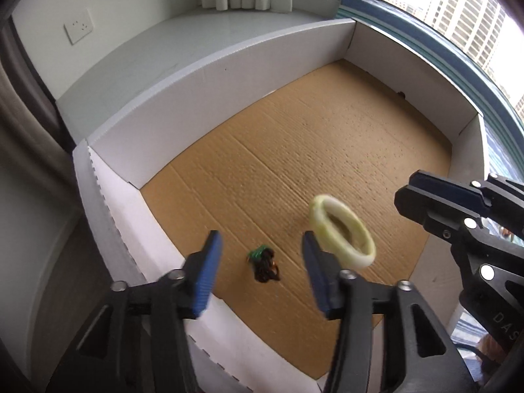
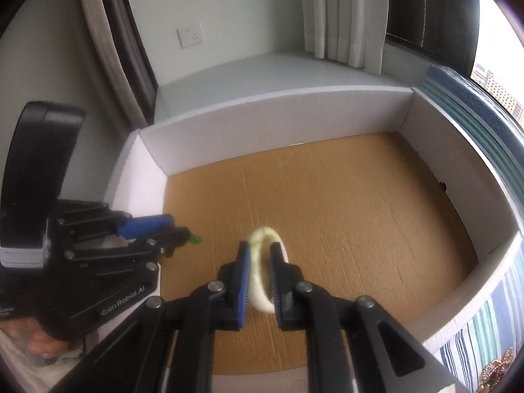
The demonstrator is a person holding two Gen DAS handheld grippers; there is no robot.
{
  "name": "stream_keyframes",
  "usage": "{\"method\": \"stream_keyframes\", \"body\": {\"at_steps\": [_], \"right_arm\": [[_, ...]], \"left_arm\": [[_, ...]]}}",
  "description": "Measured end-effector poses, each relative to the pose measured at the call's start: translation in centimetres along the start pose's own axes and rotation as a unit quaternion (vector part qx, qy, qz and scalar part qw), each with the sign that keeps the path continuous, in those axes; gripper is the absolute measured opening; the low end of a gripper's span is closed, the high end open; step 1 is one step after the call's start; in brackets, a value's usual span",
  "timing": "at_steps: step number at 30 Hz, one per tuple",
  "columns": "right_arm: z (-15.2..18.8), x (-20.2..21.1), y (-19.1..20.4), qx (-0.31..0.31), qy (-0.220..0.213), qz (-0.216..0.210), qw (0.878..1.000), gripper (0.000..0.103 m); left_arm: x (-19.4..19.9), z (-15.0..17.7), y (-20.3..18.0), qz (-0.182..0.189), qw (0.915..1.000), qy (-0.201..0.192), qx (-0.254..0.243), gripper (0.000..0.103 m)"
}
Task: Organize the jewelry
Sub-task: 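Carry both items into the white box and open both grippers, then return both tools to the bedspread toward the bead bracelets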
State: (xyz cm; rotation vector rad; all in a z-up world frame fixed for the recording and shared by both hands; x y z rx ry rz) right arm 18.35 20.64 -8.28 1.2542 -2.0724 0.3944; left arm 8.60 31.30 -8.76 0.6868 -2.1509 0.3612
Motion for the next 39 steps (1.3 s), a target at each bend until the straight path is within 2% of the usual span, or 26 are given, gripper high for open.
{"method": "stream_keyframes", "body": {"at_steps": [1, 3, 7, 9, 13, 16, 19, 23, 25, 28, 31, 35, 39], "right_arm": [[-0.2, 0.5, -0.1, -0.009, -0.006, -0.001, 1.000, 0.022], [-1.1, 2.3, -0.8, -0.029, -0.037, 0.003, 0.999, 0.055], [-2.8, 8.0, -2.9, -0.054, -0.109, 0.037, 0.992, 0.061], [-2.8, 10.7, -4.0, -0.062, -0.133, 0.062, 0.987, 0.070], [-1.2, 15.1, -5.5, -0.073, -0.153, 0.110, 0.979, 0.074], [1.0, 17.6, -6.1, -0.079, -0.156, 0.151, 0.973, 0.081], [3.5, 19.7, -6.7, -0.089, -0.152, 0.184, 0.967, 0.081], [7.0, 22.2, -8.0, -0.096, -0.140, 0.229, 0.958, 0.082], [8.8, 23.4, -8.6, -0.103, -0.134, 0.253, 0.953, 0.083], [11.6, 25.2, -9.5, -0.125, -0.124, 0.274, 0.945, 0.083], [14.6, 26.4, -9.9, -0.148, -0.109, 0.294, 0.938, 0.083], [18.7, 28.3, -10.1, -0.175, -0.093, 0.320, 0.927, 0.084], [22.4, 29.5, -9.8, -0.188, -0.079, 0.345, 0.916, 0.084]], "left_arm": [[0.7, -0.4, 0.4, -0.003, 0.9999, -0.016, 0.005, 0.074], [2.2, -1.4, 1.4, -0.014, 0.9989, -0.044, 0.010, 0.075], [4.7, -2.6, 3.3, -0.032, 0.9956, -0.083, 0.030, 0.081], [5.7, -2.8, 3.5, -0.034, 0.9946, -0.092, 0.032, 0.083], [7.2, -2.5, 2.5, -0.022, 0.9941, -0.104, 0.024, 0.086], [8.4, -2.2, 1.1, -0.004, 0.9937, -0.111, 0.013, 0.086], [9.4, -2.1, -0.9, 0.018, 0.9926, -0.120, -0.002, 0.087], [11.2, -0.7, -5.0, 0.054, 0.9885, -0.133, -0.048, 0.090], [11.8, 0.5, -7.9, 0.087, 0.9850, -0.129, -0.075, 0.092], [12.1, 3.2, -12.8, 0.151, 0.9762, -0.103, -0.117, 0.097], [12.0, 6.7, -17.8, 0.204, 0.9624, -0.075, -0.163, 0.098], [11.2, 11.6, -22.5, 0.249, 0.9451, -0.026, -0.210, 0.098], [11.8, 14.7, -24.6, 0.274, 0.9322, -0.007, -0.236, 0.098]]}}
Point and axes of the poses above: each gripper's, at about its wrist camera, not at the fingertips, and x roughly against the way its jaws point, y to its left, z to its underside, the point moved 6 cm from there along -x, roughly the way its jaws point, and after that the axes turned 11 degrees about -y, right-handed, at the moved point
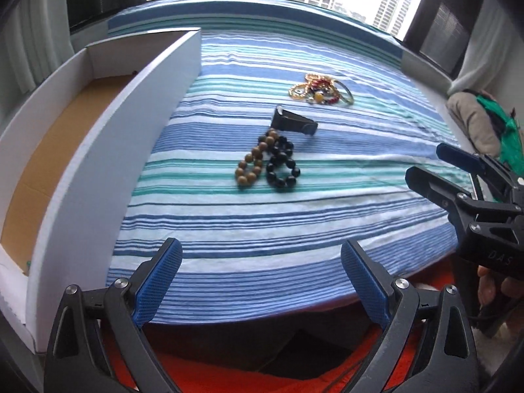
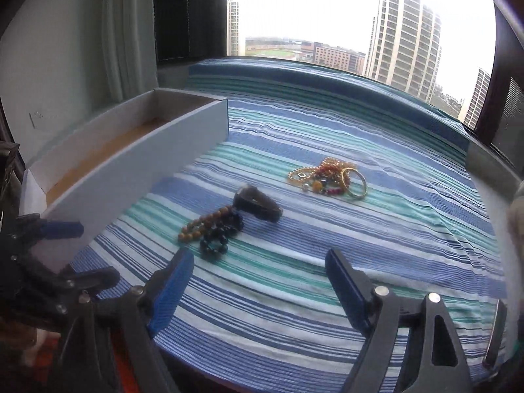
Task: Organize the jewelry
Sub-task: 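Return both tools to the bedspread toward the bead bracelets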
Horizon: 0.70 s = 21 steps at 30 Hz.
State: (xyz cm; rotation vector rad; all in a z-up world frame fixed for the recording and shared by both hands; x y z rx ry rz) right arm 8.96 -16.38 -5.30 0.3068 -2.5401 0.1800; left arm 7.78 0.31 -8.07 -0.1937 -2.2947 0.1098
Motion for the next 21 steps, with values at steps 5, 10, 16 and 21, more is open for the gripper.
{"method": "stream_keyframes", "body": {"at_steps": [5, 10, 16, 21], "right_arm": [[3.3, 0.8, -1.6, -0.030, 0.026, 0.008, 0.999, 0.084], [4.1, 0.9, -2.0, -0.051, 0.029, 0.011, 0.998, 0.084], [3.1, 1.8, -1.9, -0.067, 0.012, 0.001, 0.998, 0.084], [4.7, 0.9, -2.0, -0.088, 0.033, -0.007, 0.996, 0.084]], "left_arm": [[0.9, 0.0, -0.9, 0.003, 0.9997, -0.017, -0.019, 0.099], [1.2, 0.1, 0.6, -0.017, 0.9995, -0.025, -0.008, 0.099], [0.4, 1.1, 2.8, -0.032, 0.9992, -0.009, 0.023, 0.099], [-0.3, 1.1, 2.7, -0.036, 0.9991, -0.002, 0.021, 0.099]]}}
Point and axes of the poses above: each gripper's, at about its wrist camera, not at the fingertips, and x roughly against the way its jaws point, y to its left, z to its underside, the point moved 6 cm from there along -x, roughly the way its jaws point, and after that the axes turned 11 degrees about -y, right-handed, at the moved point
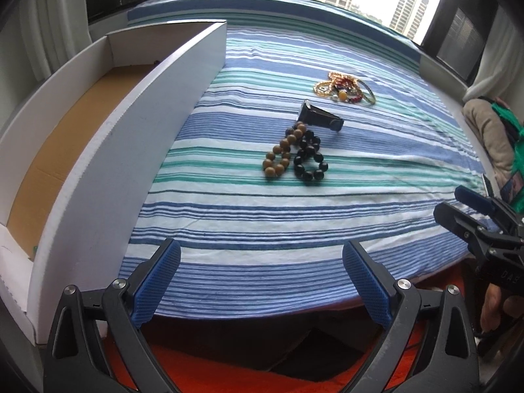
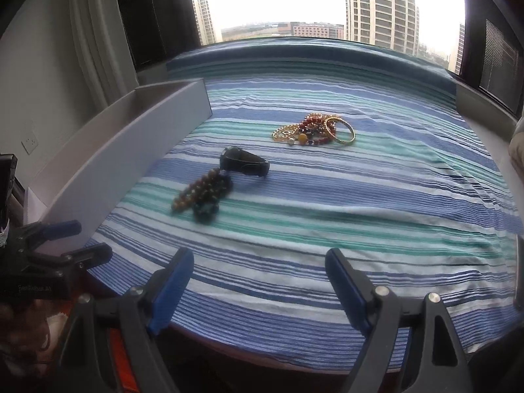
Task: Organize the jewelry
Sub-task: 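Return both tools to the bedspread toward the bead bracelets, then grasp the brown bead strand with the left gripper while the right grips the black beads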
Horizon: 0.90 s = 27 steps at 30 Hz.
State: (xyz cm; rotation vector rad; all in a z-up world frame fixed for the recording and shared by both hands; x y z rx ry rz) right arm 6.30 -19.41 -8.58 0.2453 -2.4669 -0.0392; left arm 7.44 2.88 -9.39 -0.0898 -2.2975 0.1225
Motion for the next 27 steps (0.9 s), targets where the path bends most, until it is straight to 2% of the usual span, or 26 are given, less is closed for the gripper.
{"method": "stream_keyframes", "body": {"at_steps": [8, 17, 23, 27], "right_arm": [[0.6, -1.1, 0.3, 0.006, 0.011, -0.008, 1.000, 0.084], [-0.1, -3.9, 0.6, 0.016, 0.011, -0.021, 1.000, 0.084], [-1.1, -6.9, 2.1, 0.021, 0.017, -0.060, 0.998, 0.084], [-1.6, -8.5, 3.2, 0.031, 0.010, -0.081, 0.996, 0.083]], "left_arm": [[-1.7, -0.9, 0.1, -0.005, 0.9999, 0.002, -0.012, 0.099], [-5.1, -3.8, 0.8, 0.006, 0.9996, -0.001, -0.027, 0.099], [-7.2, -4.6, -0.1, 0.017, 0.9971, -0.001, -0.074, 0.099], [-8.7, -4.9, 0.3, 0.028, 0.9976, 0.009, -0.063, 0.096]]}}
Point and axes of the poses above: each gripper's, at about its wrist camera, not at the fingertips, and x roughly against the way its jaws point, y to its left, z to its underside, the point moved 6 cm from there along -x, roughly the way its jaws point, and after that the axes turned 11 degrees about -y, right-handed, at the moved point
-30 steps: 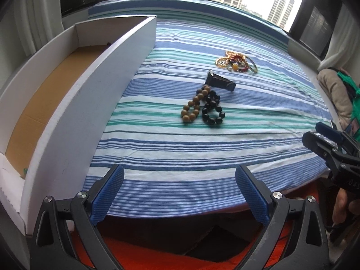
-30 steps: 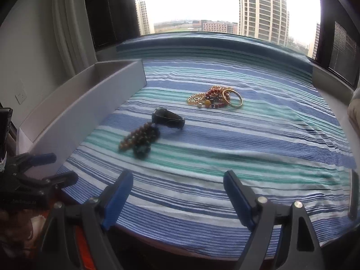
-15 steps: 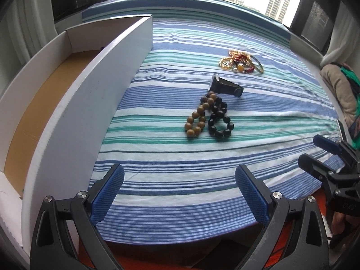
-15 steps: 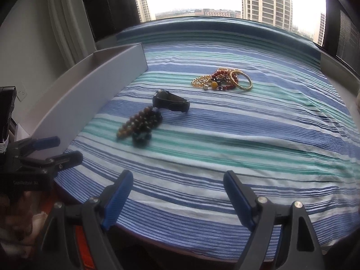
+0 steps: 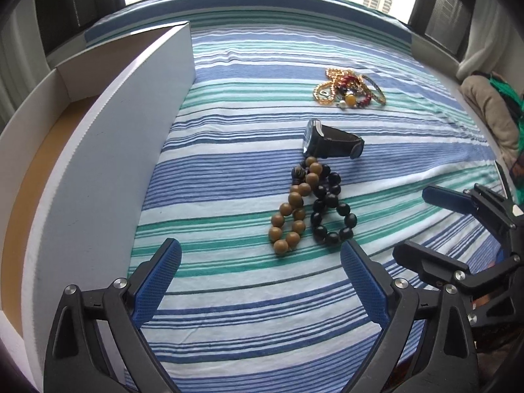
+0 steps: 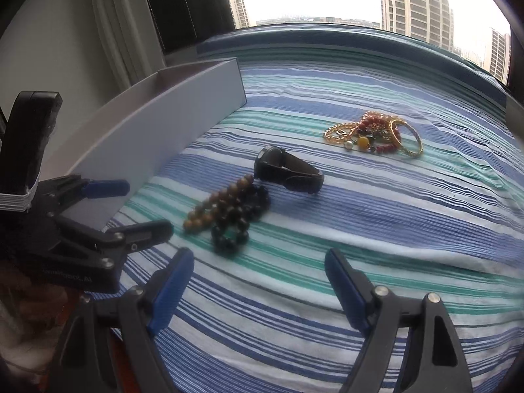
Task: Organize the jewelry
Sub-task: 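Grasp the brown bead strand with the left gripper while the right grips the black beads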
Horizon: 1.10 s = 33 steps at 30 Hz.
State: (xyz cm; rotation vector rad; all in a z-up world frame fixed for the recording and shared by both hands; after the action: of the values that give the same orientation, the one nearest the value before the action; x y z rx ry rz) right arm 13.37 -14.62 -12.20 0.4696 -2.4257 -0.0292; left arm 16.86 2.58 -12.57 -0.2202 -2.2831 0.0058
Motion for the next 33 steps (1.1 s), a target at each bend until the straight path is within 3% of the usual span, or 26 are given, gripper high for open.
{"method": "stream_keyframes", "body": {"at_steps": [6, 11, 19, 21, 26, 28, 29, 33], "right_arm": [[0.2, -2.4, 0.0, 0.008, 0.021, -0.024, 0.999, 0.066], [0.6, -3.6, 0.2, 0.013, 0.032, -0.051, 0.998, 0.046], [0.8, -5.7, 0.4, 0.004, 0.042, -0.081, 0.996, 0.039], [0.8, -6.2, 0.4, 0.000, 0.041, -0.085, 0.996, 0.036], [0.6, -6.9, 0.8, 0.007, 0.045, -0.089, 0.995, 0.013], [0.7, -6.6, 0.6, 0.003, 0.046, -0.089, 0.995, 0.013], [0.7, -6.4, 0.4, -0.001, 0.047, -0.087, 0.995, 0.013], [0.7, -5.6, -0.5, -0.009, 0.049, -0.076, 0.996, 0.013]], "left_arm": [[-1.1, 0.1, 0.5, 0.031, 0.9994, 0.012, 0.009, 0.086], [-2.2, 0.5, 0.3, 0.063, 0.9977, 0.021, 0.016, 0.065], [-3.4, 0.5, -0.5, 0.085, 0.9963, 0.013, 0.004, 0.035], [-3.5, 0.4, -0.9, 0.098, 0.9951, 0.013, 0.005, 0.023], [-3.6, 0.6, -1.4, 0.092, 0.9956, 0.007, -0.011, 0.021], [-3.4, 0.7, -1.3, 0.088, 0.9961, 0.007, -0.010, 0.020], [-3.2, 0.7, -1.2, 0.087, 0.9962, 0.007, -0.008, 0.010], [-2.1, 1.0, -0.8, 0.077, 0.9969, 0.012, -0.003, 0.009]]}}
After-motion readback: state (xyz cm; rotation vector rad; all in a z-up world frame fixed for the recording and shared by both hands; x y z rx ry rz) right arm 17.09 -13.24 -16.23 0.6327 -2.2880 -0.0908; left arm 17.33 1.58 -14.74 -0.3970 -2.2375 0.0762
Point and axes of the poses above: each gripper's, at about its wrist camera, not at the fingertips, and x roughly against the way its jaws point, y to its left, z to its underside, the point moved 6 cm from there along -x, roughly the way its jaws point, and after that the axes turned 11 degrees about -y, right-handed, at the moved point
